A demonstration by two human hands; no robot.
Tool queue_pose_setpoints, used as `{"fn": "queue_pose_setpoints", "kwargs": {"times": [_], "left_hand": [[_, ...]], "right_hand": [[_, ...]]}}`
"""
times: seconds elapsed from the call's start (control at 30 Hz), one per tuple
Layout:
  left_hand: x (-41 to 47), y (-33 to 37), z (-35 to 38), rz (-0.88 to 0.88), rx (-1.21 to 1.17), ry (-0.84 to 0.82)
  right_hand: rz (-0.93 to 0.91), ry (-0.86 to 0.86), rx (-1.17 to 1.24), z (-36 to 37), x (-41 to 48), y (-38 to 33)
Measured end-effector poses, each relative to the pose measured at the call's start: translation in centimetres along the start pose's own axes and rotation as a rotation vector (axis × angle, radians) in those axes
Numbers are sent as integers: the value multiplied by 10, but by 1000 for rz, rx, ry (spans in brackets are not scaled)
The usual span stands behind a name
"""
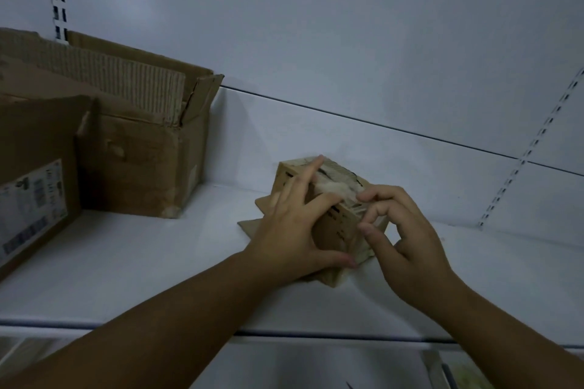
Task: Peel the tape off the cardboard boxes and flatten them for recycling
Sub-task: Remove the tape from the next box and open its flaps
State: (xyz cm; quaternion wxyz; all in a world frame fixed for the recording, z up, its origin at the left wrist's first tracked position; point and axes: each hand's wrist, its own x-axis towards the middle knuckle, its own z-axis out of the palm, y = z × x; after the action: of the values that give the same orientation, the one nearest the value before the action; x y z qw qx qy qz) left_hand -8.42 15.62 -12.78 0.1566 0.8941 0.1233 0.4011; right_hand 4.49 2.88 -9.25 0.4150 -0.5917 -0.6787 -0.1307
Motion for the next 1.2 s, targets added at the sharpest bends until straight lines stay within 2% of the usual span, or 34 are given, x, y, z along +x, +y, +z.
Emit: {"fn": "queue_pose_setpoints", "kwargs": {"times": [0.1, 0.23, 0.33, 0.4, 0.53, 0.73, 0.8, 0.83, 0.9, 1.03, 1.1, 1.13, 1.2], "left_hand": [[0, -1, 1, 5, 4, 16], [0, -3, 3, 8, -7, 43], [0, -3, 4, -6, -4, 24], [1, -4, 5, -4, 10, 23], [0, -7, 7, 30, 39, 52], [0, -6, 7, 40, 58, 56], [-1, -7, 8, 40, 50, 59], [-2, -7, 9, 41, 49, 60], [-2, -7, 9, 38, 38, 67], [-1, -8, 10, 33, 3, 86], [-1, -8, 10, 36, 4, 75], [-2, -8, 9, 39, 4, 69], [-3, -7, 9, 48, 10, 65]], "right_hand": [[187, 28, 251, 4, -4, -6], [290, 31, 440, 2, -2, -7], [389, 108, 772, -8, 5, -16], [426, 106, 898, -16, 10, -21], [334, 74, 478, -19, 7, -16], [5, -123, -342, -25, 13, -17], [-63, -113, -494, -22, 16, -18], [-57, -99, -468, -21, 17, -19], [51, -78, -250, -19, 17, -21], [361, -26, 385, -20, 19, -21], [482, 61, 727, -26, 25, -22], [528, 83, 821, -31, 28, -24], [568, 50, 823, -37, 34, -26]]}}
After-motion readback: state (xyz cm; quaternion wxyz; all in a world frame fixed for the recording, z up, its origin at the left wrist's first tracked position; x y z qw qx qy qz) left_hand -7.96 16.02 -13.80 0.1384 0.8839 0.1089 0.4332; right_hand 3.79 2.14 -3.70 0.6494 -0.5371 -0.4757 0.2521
